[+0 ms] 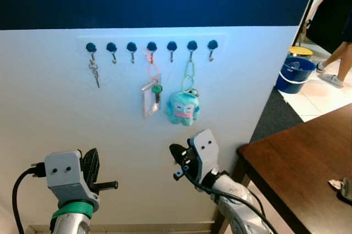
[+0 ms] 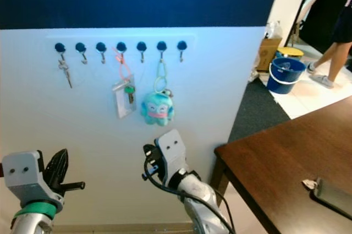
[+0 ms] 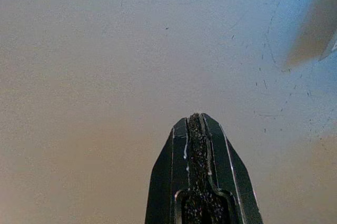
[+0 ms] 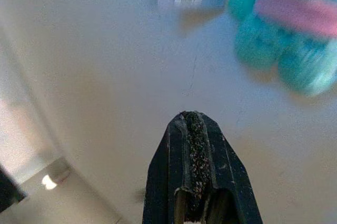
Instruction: Hang keys on a hook
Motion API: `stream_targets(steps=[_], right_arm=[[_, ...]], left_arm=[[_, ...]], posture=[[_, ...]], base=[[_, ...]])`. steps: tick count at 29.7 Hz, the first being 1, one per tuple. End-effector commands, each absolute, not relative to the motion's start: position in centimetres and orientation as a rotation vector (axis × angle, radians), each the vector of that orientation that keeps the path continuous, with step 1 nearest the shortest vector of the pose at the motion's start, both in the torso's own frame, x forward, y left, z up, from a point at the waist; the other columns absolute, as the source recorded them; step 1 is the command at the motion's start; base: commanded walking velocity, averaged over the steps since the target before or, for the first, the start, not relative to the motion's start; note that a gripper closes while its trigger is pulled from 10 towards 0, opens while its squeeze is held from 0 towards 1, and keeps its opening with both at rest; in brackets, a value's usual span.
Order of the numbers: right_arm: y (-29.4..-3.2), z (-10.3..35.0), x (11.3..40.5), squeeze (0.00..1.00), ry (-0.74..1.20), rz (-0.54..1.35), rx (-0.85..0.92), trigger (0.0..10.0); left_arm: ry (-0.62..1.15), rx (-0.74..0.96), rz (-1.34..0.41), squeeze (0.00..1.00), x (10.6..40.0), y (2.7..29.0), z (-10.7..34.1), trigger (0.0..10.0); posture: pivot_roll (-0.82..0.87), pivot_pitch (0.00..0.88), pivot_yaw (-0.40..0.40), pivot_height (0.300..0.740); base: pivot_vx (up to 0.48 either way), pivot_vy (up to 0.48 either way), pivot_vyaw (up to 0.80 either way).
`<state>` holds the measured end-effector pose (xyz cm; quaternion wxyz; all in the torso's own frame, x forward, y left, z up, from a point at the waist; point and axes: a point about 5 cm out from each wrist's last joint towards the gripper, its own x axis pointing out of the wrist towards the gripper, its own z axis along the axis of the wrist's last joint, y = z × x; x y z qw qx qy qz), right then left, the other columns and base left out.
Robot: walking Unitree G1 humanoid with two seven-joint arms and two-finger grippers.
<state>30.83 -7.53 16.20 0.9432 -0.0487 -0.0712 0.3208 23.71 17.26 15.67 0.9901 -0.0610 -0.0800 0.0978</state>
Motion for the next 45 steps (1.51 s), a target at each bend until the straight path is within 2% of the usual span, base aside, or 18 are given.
stream_targets(steps=[1, 9, 16, 18, 29, 45], right_arm=[[-7.1, 17.2, 30.9, 0.00, -0.210, 0.653, -0.082, 10.0], [-6.8, 20.3, 30.6, 0.00, -0.381, 0.661, -0.057, 10.0], [-6.0, 22.4, 30.5, 0.00, -0.452, 0.719, -0.040, 10.0], [-5.2, 24.8, 30.4, 0.00, -0.534, 0.751, -0.023, 10.0], [-5.6, 27.0, 30.8, 0.00, -0.622, 0.670, 0.016, 10.0], [-6.0, 28.8, 31.7, 0.00, -0.639, 0.608, -0.005, 10.0]], left_arm=[[-0.140, -0.110, 0.211, 0.00, 23.6, 17.5, 15.2, 10.0], [-0.139, -0.109, 0.208, 0.00, 23.6, 17.4, 15.1, 10.0], [-0.140, -0.110, 0.209, 0.00, 23.6, 17.5, 15.2, 10.0], [-0.145, -0.111, 0.209, 0.00, 23.6, 17.6, 15.3, 10.0], [-0.150, -0.114, 0.202, 0.00, 23.3, 17.6, 15.3, 10.0], [-0.153, -0.128, 0.171, 0.00, 23.2, 17.1, 15.1, 10.0]], posture=[[-0.08, 0.080, 0.099, 0.740], [-0.08, 0.086, 0.101, 0.740], [-0.08, 0.086, 0.105, 0.740], [-0.08, 0.081, 0.104, 0.740], [-0.07, 0.076, 0.104, 0.740], [-0.08, 0.064, 0.101, 0.740]], base=[[0.000, 0.000, 0.00], [0.000, 0.000, 0.00], [0.000, 0.000, 0.00], [0.000, 0.000, 0.00], [0.000, 0.000, 0.00], [0.000, 0.000, 0.00]])
